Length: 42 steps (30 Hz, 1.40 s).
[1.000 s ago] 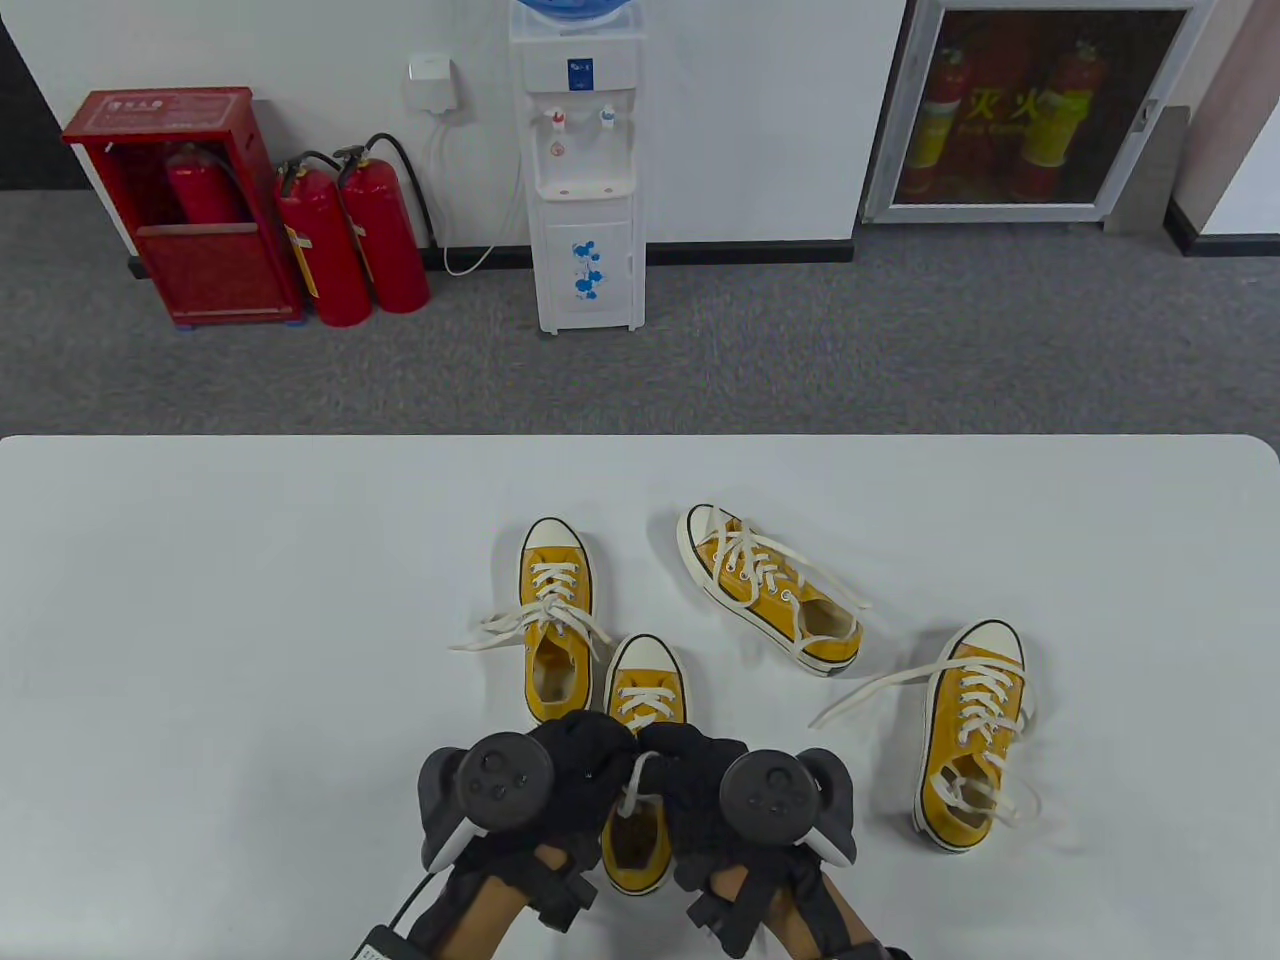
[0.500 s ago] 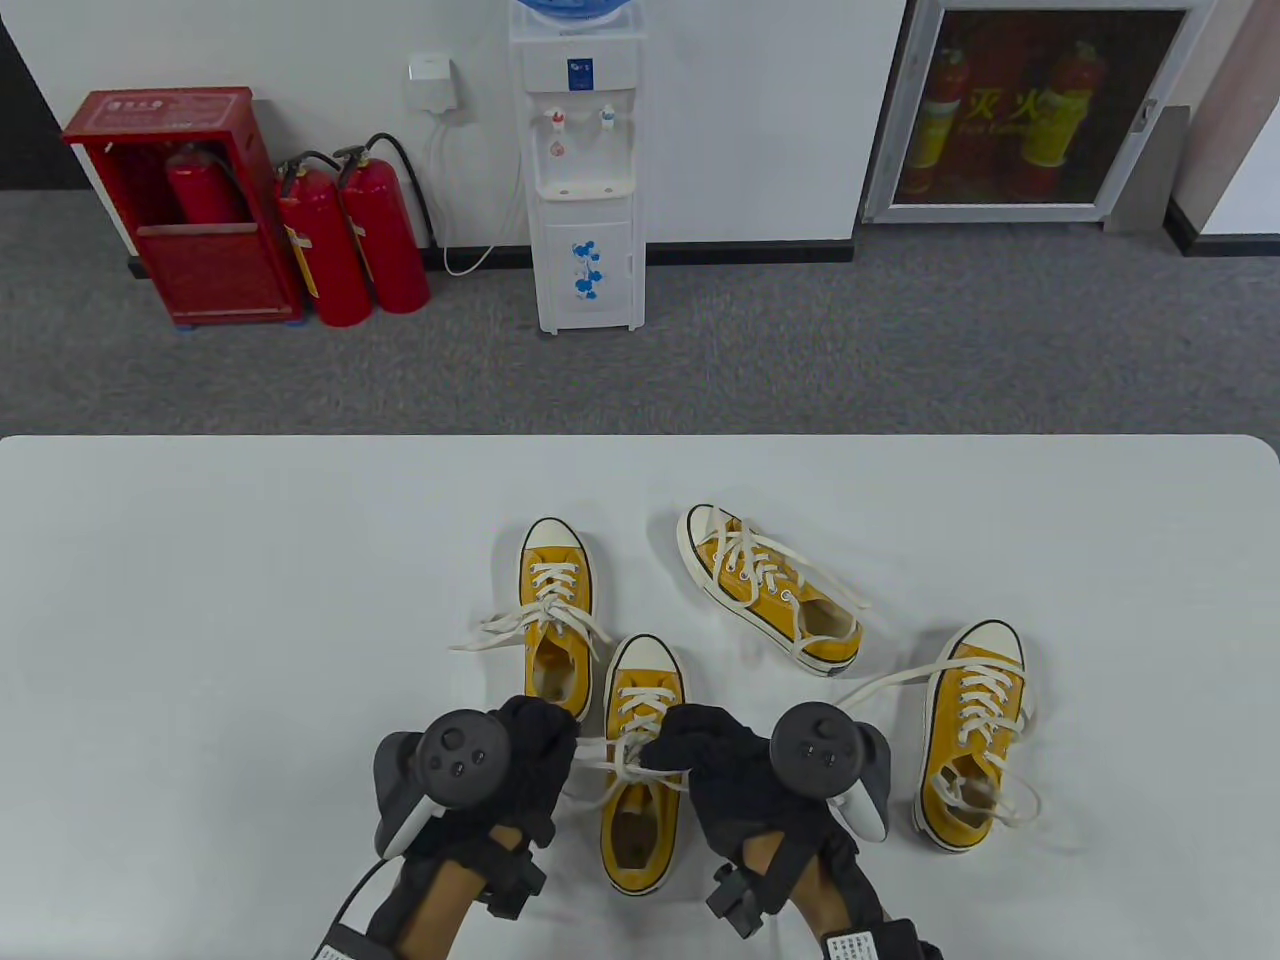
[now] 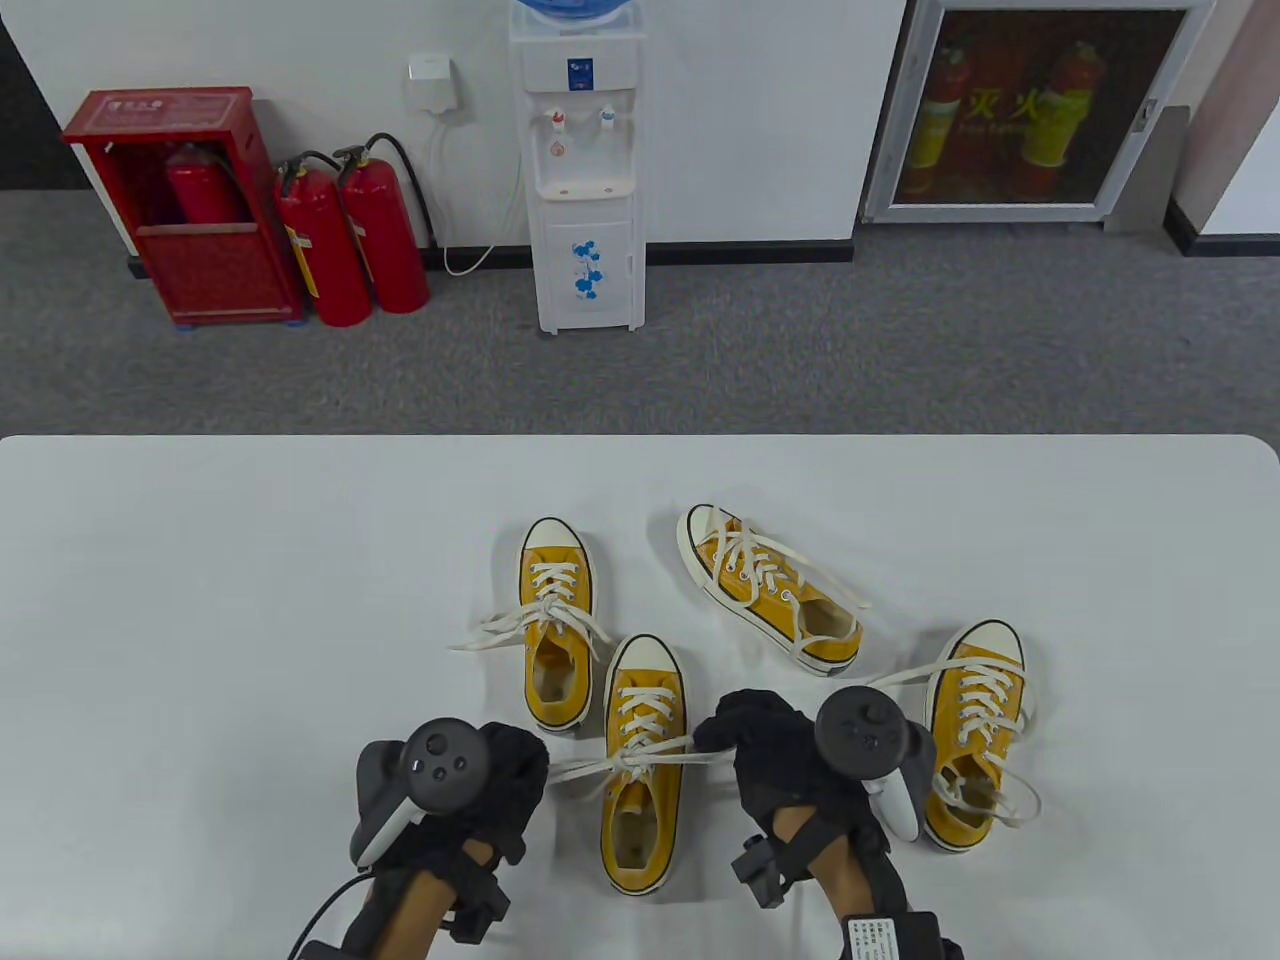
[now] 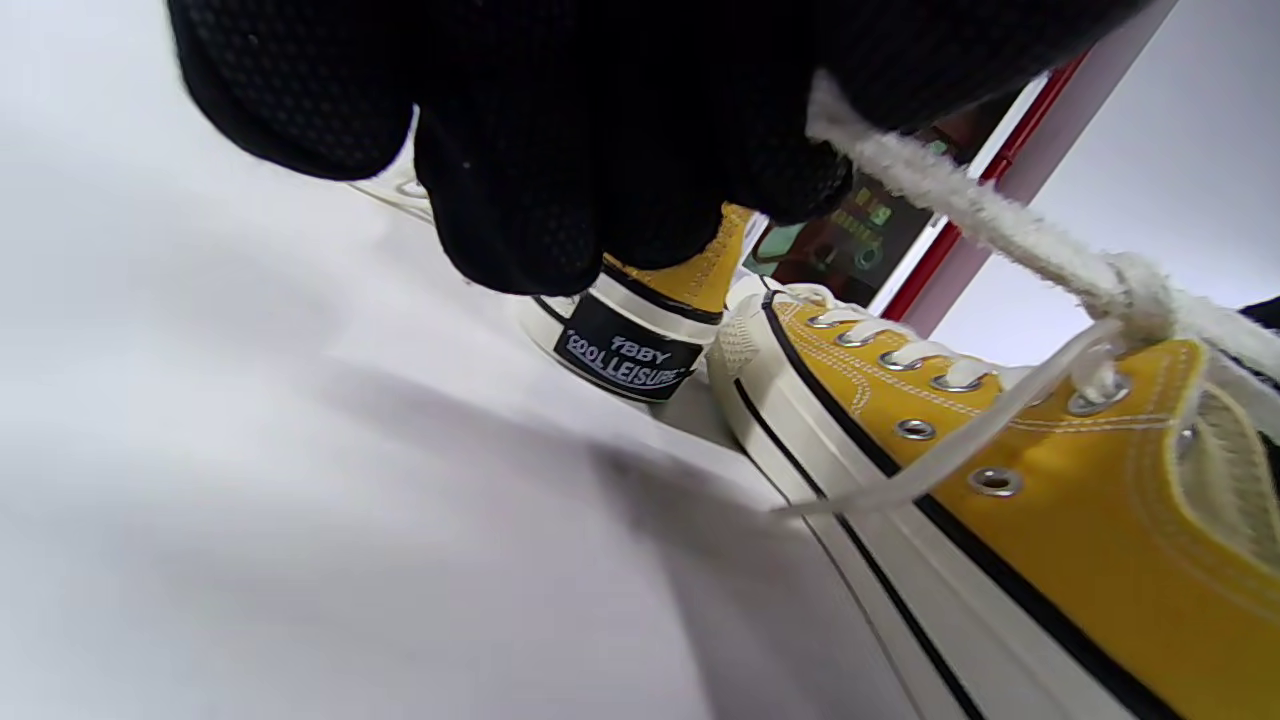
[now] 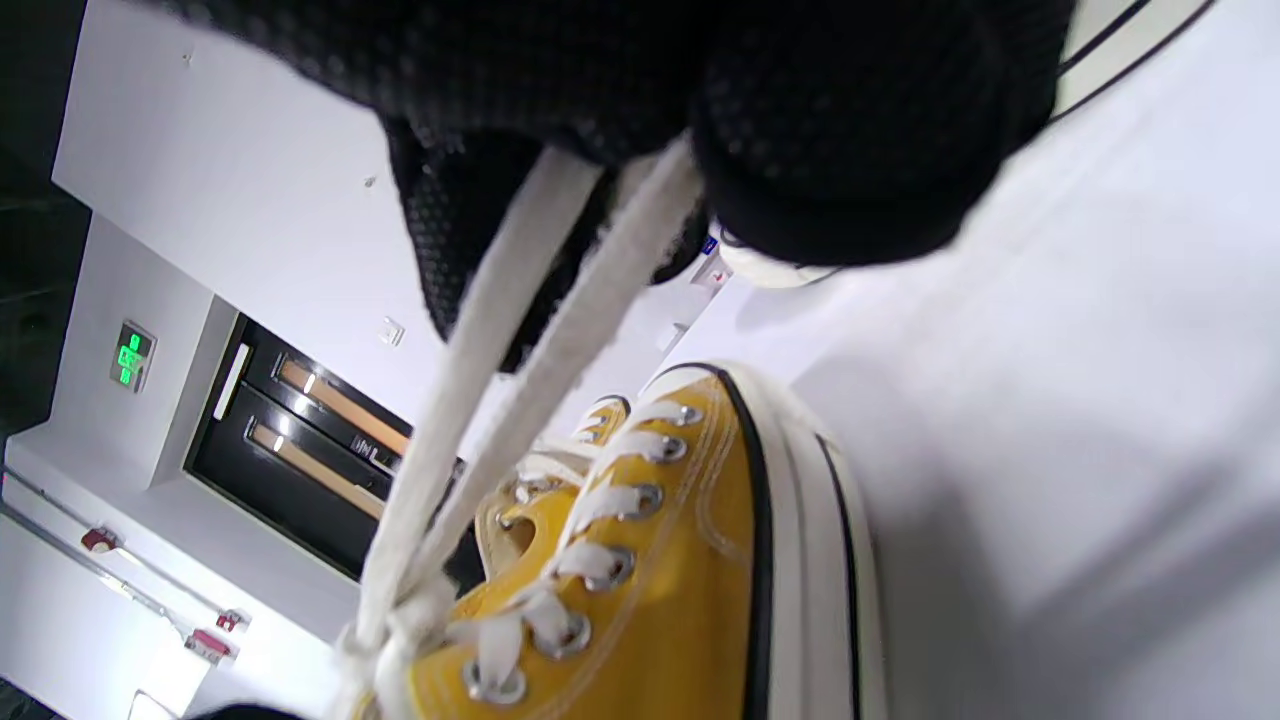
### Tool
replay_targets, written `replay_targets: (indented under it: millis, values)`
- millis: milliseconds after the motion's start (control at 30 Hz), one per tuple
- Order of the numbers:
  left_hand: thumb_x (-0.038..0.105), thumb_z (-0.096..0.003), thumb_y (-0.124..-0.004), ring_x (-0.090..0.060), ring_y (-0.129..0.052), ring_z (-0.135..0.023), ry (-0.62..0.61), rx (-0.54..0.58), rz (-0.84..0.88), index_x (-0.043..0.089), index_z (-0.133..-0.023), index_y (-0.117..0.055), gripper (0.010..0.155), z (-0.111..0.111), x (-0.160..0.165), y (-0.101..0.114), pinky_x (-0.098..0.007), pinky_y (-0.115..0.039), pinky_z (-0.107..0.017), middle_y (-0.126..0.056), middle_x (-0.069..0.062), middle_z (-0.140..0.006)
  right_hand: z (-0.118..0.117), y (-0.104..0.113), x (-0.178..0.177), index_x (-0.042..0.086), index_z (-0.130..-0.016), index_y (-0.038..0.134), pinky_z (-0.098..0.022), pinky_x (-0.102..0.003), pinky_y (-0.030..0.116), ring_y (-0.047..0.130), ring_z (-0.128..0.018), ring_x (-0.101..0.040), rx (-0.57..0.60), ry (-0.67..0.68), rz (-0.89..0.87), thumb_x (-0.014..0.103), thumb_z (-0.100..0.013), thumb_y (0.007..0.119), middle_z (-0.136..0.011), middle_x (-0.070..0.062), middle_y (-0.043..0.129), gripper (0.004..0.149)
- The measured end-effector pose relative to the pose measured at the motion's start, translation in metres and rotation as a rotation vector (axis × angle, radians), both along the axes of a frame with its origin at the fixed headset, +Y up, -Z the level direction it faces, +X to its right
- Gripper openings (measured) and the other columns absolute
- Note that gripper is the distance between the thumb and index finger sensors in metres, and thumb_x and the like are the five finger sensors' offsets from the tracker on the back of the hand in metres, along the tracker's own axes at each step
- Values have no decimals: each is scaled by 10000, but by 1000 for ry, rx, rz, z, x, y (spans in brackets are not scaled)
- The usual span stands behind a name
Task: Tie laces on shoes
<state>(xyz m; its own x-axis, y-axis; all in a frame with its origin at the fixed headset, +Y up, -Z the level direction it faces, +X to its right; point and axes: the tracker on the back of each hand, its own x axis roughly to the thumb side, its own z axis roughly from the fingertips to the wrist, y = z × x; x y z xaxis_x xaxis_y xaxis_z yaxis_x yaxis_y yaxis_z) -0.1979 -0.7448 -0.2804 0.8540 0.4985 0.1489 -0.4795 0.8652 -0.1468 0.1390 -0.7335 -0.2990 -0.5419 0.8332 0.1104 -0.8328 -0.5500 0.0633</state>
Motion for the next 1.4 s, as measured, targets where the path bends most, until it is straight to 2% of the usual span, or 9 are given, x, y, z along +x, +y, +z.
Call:
replay_targets:
  millis: [267,467,667,833,967,1167,1400]
  values:
    - [491,-493,-737,-290,-1005,-695,20,-63,1,287,-797,-843,381,-3,-8,-11,-590,-759,-596,-914,-20,-898,-2,-1,7,174,-654,1022,-545,-557,701,956,-352,-248,-4,-25,-17,84,-390,779,-843,-87,876,370]
    - [496,-489,-759,-302,-1006,-702,42,10,-23,288,-820,-849,401,1,-7,-9,-598,-753,-601,-916,-35,-910,2,6,3,167,-740,988,-577,-576,675,957,-429,-242,75,-8,70,108,-419,766,-883,-100,845,394]
    - [599,-467,-754,-307,-989,-729,11,51,-9,281,-926,-803,560,5,3,-5,-599,-744,-612,-885,-53,-961,8,20,-3,171,-851,915,-623,-610,617,935,-574,-282,125,-12,143,171,-447,768,-948,-106,785,430]
    - [666,-443,-739,-297,-991,-703,-56,55,-34,287,-920,-811,613,10,23,-4,-589,-753,-601,-892,-40,-951,13,31,-11,190,-961,801,-691,-665,488,786,-861,-370,145,-8,248,293,-466,799,-1048,-90,662,506]
    - [702,-430,-725,-288,-1006,-647,-93,50,-85,292,-887,-843,625,12,38,-6,-573,-774,-575,-924,-35,-910,17,36,-17,192,-1024,711,-716,-698,397,626,-997,-424,149,-6,322,435,-458,819,-1107,-81,552,625]
    - [735,-412,-721,-277,-1019,-578,-101,25,-131,295,-845,-872,635,13,51,-11,-556,-796,-535,-956,-42,-857,30,39,-22,218,-1085,591,-727,-729,285,446,-1085,-446,178,27,433,569,-422,814,-1163,-59,402,782]
    - [736,-410,-730,-269,-1024,-529,-61,-6,-121,292,-819,-875,621,13,58,-16,-537,-813,-496,-969,-35,-820,46,33,-22,241,-1109,508,-726,-732,230,313,-1116,-442,235,61,529,634,-399,785,-1182,-42,304,858]
